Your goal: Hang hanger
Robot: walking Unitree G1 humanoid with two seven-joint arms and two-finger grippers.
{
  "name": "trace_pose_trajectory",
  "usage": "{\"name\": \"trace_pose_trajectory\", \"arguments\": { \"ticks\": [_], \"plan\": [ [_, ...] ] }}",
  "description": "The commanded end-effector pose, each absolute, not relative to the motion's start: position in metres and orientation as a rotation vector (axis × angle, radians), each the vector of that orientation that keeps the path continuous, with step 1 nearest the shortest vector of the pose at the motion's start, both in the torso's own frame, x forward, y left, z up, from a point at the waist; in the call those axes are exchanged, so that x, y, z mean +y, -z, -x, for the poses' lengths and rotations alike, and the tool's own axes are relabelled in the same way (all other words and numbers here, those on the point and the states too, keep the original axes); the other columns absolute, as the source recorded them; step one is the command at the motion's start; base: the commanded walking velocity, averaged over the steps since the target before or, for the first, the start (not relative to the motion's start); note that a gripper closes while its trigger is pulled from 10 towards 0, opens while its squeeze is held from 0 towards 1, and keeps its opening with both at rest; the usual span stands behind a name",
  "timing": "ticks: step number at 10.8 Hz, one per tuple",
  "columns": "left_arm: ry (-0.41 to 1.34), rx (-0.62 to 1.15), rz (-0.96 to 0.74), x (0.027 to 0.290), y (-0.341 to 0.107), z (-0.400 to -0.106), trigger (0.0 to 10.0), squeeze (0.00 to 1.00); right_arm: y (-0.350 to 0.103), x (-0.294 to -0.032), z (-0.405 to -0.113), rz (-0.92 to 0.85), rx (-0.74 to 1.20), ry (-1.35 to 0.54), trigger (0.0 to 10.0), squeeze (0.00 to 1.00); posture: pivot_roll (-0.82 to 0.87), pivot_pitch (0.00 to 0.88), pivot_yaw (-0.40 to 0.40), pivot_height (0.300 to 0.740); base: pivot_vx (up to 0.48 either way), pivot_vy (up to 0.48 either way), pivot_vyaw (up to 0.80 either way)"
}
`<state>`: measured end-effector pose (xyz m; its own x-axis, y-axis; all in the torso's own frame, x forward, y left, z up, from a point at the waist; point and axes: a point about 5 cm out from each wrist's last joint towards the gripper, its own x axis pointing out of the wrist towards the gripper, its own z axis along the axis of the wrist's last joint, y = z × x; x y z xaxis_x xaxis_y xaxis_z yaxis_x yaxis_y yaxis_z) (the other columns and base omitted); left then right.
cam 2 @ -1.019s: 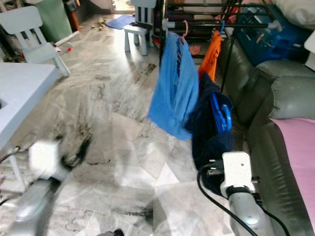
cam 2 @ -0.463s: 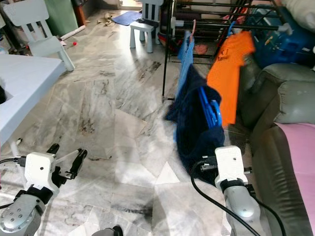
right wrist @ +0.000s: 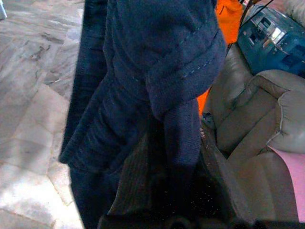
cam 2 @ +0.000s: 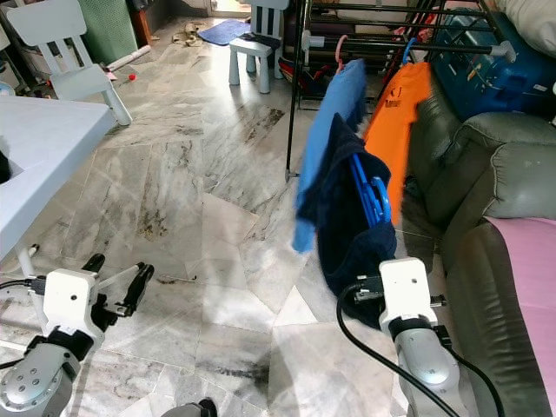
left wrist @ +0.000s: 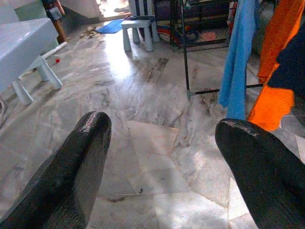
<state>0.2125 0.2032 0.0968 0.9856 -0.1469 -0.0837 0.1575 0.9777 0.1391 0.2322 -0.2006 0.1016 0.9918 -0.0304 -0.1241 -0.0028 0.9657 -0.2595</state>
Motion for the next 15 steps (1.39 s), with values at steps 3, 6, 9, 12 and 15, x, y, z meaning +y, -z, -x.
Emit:
{"name": "trace_pose_trajectory", "arguments": {
  "ticks": [3, 6, 9, 12, 15],
  "plan": [
    [0.148, 0.076, -0.152, 0.204, -0.098, -0.212, 10.0, 0.00, -0.109, -0.202, -0.233, 0.270, 0.090, 0.016, 10.0, 0.00, -0.03, 0.093, -0.008, 0.740, 0.000, 0.000, 0.00],
    [0.166, -0.001, -0.063, 0.159, -0.097, -0.252, 10.0, 0.00, -0.098, -0.216, -0.207, 0.117, 0.157, 0.274, 10.0, 0.00, -0.13, 0.090, 0.039, 0.740, 0.000, 0.000, 0.00],
    [0.122, -0.010, -0.063, 0.166, -0.092, -0.267, 10.0, 0.00, -0.096, -0.208, -0.222, 0.107, 0.171, 0.232, 10.0, 0.00, -0.13, 0.025, 0.024, 0.740, 0.000, 0.000, 0.00],
    [0.138, -0.016, -0.022, 0.160, -0.090, -0.269, 10.0, 0.00, -0.097, -0.210, -0.231, 0.121, 0.169, 0.219, 10.0, 0.00, -0.14, 0.045, 0.039, 0.740, 0.120, 0.000, 0.00],
    [0.196, -0.021, -0.023, 0.151, -0.088, -0.271, 10.0, 0.00, -0.096, -0.209, -0.231, 0.109, 0.168, 0.241, 10.0, 0.00, -0.16, 0.055, 0.060, 0.740, 0.442, 0.000, -0.33]
  ]
}}
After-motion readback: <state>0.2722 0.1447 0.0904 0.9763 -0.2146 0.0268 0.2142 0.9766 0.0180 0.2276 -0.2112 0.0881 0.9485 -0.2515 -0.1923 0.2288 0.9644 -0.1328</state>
